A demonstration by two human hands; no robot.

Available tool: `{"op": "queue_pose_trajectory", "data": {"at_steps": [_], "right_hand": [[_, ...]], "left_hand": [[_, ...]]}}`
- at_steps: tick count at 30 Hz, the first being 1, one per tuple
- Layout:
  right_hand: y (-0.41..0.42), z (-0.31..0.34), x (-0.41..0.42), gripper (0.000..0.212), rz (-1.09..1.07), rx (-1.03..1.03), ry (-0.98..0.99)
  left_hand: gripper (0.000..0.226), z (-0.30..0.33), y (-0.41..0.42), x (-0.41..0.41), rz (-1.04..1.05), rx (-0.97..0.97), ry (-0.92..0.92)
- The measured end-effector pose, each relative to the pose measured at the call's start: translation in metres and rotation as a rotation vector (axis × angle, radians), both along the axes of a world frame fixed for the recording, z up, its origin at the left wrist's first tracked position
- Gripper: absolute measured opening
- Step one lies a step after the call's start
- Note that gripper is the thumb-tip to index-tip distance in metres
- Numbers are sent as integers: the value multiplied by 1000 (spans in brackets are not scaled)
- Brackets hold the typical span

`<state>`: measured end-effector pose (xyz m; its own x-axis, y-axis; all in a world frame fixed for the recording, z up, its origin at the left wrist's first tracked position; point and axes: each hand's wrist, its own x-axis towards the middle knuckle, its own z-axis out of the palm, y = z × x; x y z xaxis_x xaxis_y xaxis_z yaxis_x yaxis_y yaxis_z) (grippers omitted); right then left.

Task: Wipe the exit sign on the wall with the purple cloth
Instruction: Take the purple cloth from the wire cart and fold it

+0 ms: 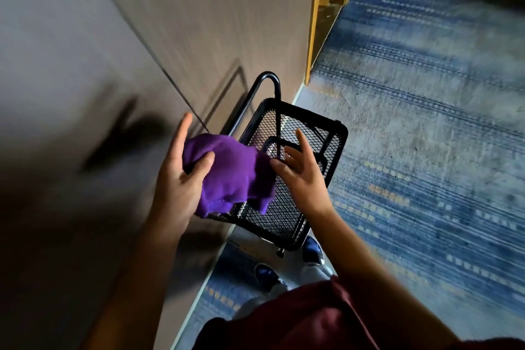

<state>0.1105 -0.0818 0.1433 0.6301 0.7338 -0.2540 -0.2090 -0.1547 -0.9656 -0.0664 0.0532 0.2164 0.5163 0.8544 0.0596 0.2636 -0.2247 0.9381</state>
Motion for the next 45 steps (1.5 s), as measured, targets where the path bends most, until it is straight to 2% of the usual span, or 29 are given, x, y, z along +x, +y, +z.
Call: {"op": "queue_pose_trajectory", "data": {"at_steps": [3, 5, 9, 11, 13, 15, 20, 22, 24, 27, 29, 33, 37, 40, 41, 42, 43, 45], "right_hand": [[-2, 6, -19, 65, 80, 26, -155], [-1, 6, -37, 50, 143, 10, -185], [2, 1, -68, 39, 171, 11, -7], [1, -1, -78, 42, 116, 37, 103], [-1, -1, -82, 43, 67, 78, 300], [-3, 2, -84, 47, 94, 88, 456], [-7, 6, -74, 61, 156, 133, 673], [-6, 8, -67, 55, 130, 152, 678], [-4, 10, -61, 55, 142, 157, 668], [-3, 9, -51, 64, 247, 156, 683], [-3, 7, -41, 60, 289, 179, 691], [-6, 10, -12, 65, 283, 222, 688], [-14, 17, 17, 52, 328, 234, 644], [-25, 27, 33, 40, 311, 291, 673], [-29, 30, 37, 35, 313, 305, 677], [-32, 32, 40, 31, 325, 306, 682], [-36, 34, 43, 32, 340, 293, 672], [-42, 33, 42, 43, 439, 273, 623]], "left_hand": [[57, -7, -4, -9, 17, 15, 63], [46, -7, -7, -13, -32, -13, 78], [36, -1, -15, -18, -36, -61, 29], [35, 2, -19, -22, -4, -124, -33], [33, 4, -26, -23, 28, -159, -64], [29, 4, -31, -26, 56, -192, -96], [30, 5, -35, -34, 109, -284, -209], [27, 7, -43, -33, 152, -390, -341], [24, 5, -53, -31, 197, -428, -399], [23, 3, -65, -26, 249, -421, -399], [23, 5, -71, -22, 295, -429, -393], [35, 7, -81, -12, 315, -363, -272], [36, 14, -95, 9, 330, -350, -264], [19, 15, -109, 21, 319, -390, -335], [23, 15, -115, 24, 318, -418, -333], [39, 14, -121, 25, 332, -434, -315], [52, 12, -127, 25, 362, -436, -303], [58, 6, -136, 22, 435, -411, -304]]}}
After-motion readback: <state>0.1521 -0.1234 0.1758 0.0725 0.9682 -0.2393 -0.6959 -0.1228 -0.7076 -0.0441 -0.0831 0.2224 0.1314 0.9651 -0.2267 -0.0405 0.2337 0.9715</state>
